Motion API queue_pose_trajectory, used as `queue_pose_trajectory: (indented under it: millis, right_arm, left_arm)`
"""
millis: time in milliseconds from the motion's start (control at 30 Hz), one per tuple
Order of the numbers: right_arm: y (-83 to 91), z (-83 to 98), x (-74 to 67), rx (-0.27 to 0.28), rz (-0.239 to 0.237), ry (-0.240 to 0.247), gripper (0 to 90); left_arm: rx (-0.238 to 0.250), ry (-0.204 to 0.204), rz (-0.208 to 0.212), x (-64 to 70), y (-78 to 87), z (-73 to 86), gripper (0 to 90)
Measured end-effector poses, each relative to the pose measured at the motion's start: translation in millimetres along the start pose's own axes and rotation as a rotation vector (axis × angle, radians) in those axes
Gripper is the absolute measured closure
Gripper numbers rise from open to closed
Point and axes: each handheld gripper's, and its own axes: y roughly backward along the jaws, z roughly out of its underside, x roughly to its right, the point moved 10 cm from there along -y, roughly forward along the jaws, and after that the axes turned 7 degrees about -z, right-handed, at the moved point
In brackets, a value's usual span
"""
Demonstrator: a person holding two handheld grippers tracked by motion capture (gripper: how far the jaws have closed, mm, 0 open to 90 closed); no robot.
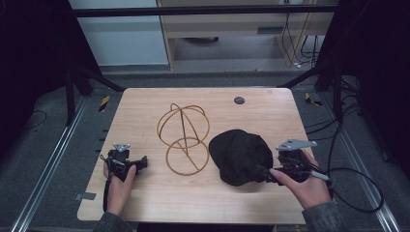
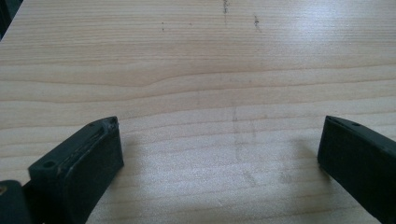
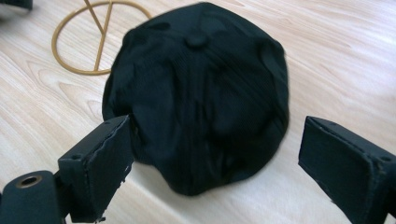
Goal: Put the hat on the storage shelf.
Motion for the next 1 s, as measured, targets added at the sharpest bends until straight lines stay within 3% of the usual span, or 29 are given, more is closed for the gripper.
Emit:
queue_pose_trajectory:
  millis: [167,300,533,800,1000]
  right_arm:
    - [-24.8,-17.7,-3.7,-0.067,-0.009,0.034,8.5]
    - [-44.0,-28.6,-1.9,-0.107,-0.012,0.031,8.0]
    - [-58.1,-28.0,4.4,-0.151,-0.017,0.006,8.5]
    - [-67.1,-19.6,6.8,-0.181,-0.036,0.005,21.3]
    - [-68.3,-16.2,7.0,-0.194,-0.065,0.003,40.9]
  left_arm:
    - [-0.001,0.0,0.0,0.0,0.1,0.1,0.0]
    - [0.0,-0.001,0.001,0.2,0.1,0.1,0.0]
    - [0.0,-0.002,0.002,0.8,0.2,0.1,0.0]
    - [0.0,-0.008,0.006,2.4,0.5,0.2,0.0]
    - [0.001,-0.01,0.008,3.3,0.6,0.2,0.0]
